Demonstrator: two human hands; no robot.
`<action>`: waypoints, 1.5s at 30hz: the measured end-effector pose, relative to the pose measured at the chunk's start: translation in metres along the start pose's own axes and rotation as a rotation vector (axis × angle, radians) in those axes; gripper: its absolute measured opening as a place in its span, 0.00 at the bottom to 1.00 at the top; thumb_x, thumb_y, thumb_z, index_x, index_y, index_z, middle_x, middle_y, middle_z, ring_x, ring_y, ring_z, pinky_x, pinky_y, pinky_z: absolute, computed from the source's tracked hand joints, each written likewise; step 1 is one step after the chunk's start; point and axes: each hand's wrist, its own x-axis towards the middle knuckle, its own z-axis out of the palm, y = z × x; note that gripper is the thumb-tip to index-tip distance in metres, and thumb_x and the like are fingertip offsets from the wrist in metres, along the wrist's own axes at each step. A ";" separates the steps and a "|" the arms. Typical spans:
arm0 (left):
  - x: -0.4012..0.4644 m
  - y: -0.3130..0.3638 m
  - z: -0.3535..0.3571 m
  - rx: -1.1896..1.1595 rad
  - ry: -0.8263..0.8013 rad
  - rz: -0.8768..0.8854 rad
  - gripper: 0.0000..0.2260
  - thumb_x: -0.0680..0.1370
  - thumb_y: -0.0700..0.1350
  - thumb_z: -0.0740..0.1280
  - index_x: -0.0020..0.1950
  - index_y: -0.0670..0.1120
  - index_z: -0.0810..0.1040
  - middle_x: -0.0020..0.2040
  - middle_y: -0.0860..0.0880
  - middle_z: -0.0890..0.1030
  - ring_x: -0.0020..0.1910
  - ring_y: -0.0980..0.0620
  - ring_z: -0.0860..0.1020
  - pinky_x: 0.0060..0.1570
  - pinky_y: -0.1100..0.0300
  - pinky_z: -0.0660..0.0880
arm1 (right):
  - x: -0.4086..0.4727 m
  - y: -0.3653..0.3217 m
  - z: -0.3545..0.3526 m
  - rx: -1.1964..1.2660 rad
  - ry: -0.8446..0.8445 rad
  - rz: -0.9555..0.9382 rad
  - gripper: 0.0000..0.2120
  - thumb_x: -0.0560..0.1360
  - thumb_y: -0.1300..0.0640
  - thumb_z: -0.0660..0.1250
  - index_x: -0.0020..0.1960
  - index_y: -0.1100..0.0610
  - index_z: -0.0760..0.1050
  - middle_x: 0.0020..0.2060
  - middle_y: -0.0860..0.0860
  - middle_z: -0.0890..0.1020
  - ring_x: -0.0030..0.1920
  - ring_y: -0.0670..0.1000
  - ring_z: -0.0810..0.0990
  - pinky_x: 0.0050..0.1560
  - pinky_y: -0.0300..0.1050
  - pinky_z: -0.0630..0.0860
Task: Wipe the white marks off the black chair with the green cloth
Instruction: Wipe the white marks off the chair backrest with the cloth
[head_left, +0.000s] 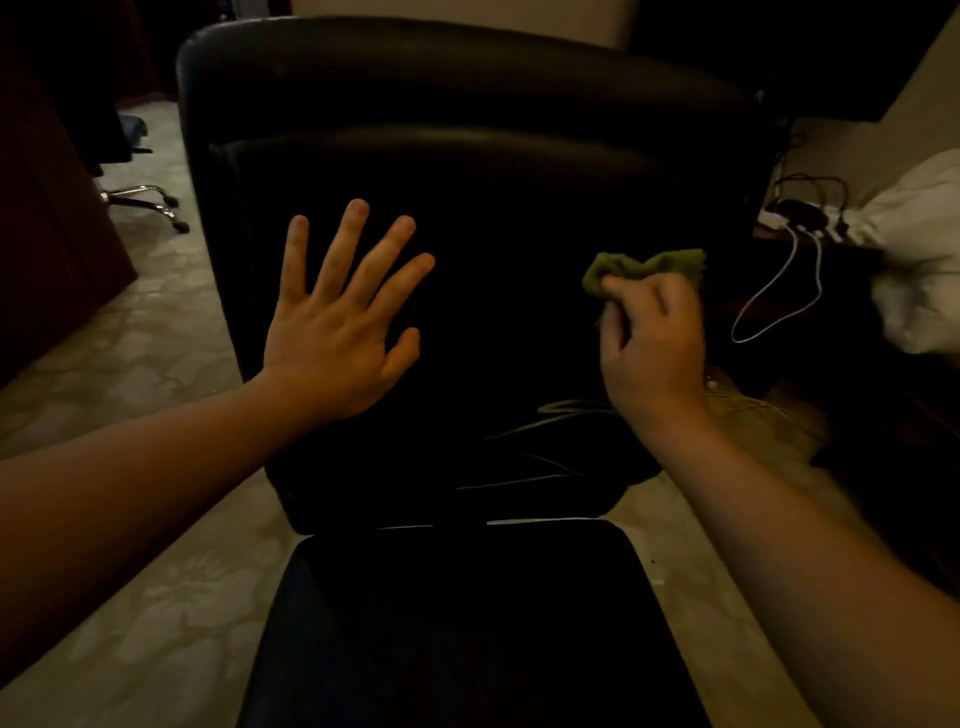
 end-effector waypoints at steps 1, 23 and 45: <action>0.003 0.010 0.001 -0.034 -0.008 -0.042 0.32 0.81 0.61 0.58 0.84 0.53 0.57 0.86 0.47 0.49 0.83 0.38 0.41 0.77 0.33 0.35 | -0.011 -0.001 0.005 0.011 -0.022 -0.009 0.10 0.79 0.61 0.65 0.59 0.61 0.80 0.46 0.59 0.75 0.46 0.59 0.75 0.45 0.52 0.74; 0.020 0.074 0.038 0.002 -0.037 0.076 0.32 0.81 0.62 0.53 0.84 0.58 0.47 0.86 0.47 0.41 0.82 0.34 0.35 0.76 0.30 0.35 | -0.120 0.039 0.020 -0.084 -0.277 -0.271 0.08 0.80 0.61 0.65 0.55 0.62 0.81 0.40 0.58 0.77 0.40 0.57 0.72 0.36 0.51 0.70; 0.019 0.073 0.038 -0.015 -0.081 0.078 0.32 0.83 0.62 0.50 0.85 0.58 0.45 0.85 0.46 0.38 0.82 0.32 0.37 0.75 0.28 0.38 | -0.184 0.044 0.028 -0.021 -0.416 0.085 0.13 0.81 0.45 0.63 0.52 0.52 0.81 0.46 0.52 0.79 0.48 0.56 0.78 0.49 0.51 0.74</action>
